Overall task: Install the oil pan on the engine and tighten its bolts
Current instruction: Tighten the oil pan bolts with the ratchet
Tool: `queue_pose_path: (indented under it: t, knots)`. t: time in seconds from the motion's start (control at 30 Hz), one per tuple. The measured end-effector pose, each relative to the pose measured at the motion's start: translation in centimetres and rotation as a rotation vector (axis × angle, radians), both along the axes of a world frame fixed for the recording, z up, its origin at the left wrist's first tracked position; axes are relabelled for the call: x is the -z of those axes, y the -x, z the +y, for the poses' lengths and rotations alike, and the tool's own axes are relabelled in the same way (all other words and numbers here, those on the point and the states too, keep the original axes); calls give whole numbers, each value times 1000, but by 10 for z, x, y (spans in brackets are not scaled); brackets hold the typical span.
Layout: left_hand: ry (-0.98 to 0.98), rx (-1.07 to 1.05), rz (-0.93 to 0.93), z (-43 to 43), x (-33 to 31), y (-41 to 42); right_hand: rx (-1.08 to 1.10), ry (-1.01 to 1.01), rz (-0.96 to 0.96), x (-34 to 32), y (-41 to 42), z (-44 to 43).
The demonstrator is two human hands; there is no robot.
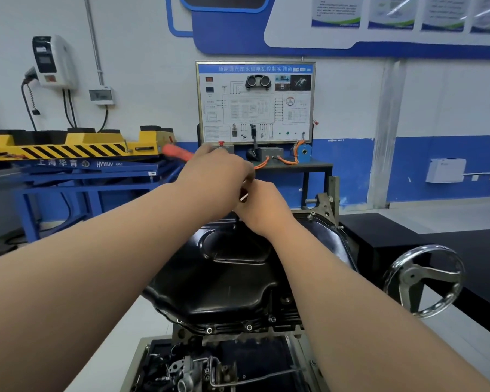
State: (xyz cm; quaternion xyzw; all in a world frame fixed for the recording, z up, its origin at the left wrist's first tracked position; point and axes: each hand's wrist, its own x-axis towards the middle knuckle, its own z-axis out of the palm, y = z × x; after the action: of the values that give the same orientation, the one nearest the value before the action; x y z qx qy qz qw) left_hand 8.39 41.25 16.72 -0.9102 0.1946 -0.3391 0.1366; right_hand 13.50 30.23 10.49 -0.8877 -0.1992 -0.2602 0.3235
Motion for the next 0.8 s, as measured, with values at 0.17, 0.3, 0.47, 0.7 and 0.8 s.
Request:
queue_pose_path:
  t: [0.17, 0.3, 0.47, 0.7, 0.8]
  knots:
    - [64, -21, -60, 13, 1, 0, -18, -55, -7, 1, 0, 0]
    - [151, -102, -51, 9, 6, 1, 35, 59, 18, -2, 0, 1]
    - [141, -113, 15, -2, 0, 1, 29, -24, -22, 0, 1, -1]
    - [14, -35, 20, 1, -3, 3, -44, -35, 4, 0, 3, 0]
    - [115, -92, -1, 1, 0, 6, -11, -3, -3, -2, 2, 0]
